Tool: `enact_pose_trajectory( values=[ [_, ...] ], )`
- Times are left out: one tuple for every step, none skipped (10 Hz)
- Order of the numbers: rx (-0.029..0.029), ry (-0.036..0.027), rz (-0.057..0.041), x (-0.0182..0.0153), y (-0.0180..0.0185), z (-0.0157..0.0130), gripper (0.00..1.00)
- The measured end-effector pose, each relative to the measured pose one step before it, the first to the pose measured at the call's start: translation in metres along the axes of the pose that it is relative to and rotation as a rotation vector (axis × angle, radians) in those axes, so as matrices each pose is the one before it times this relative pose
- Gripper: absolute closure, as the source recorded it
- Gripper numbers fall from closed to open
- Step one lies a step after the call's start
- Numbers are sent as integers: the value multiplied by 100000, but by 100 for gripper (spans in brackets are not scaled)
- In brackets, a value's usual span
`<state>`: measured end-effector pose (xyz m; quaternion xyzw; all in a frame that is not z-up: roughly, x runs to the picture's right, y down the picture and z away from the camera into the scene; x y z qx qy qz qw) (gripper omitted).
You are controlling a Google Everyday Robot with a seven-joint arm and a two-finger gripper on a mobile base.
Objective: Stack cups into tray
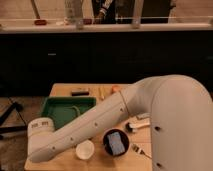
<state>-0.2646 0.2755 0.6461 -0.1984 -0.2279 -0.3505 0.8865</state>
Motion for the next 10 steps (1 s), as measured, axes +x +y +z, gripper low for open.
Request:
enact_pose_trajectory(
  values=[
    [-19,1595,-1860,129,-651,-935,100],
    [-32,1344,-1607,208,-666,-926,100],
    [-228,1607,-823,517,-407,-537,100],
    [141,1816,-906,844,-876,-869,100],
    [-19,1223,-534,617,-565,-594,100],
    [-268,1488,-712,801,-746,-636,100],
    [-525,1281,-619,768,-712,-382,100],
    [-796,1161,-377,766,-536,-69,100],
    [-839,675,-137,648,-510,52,100],
    [-1473,624,-195,566,-480,244,100]
  ],
)
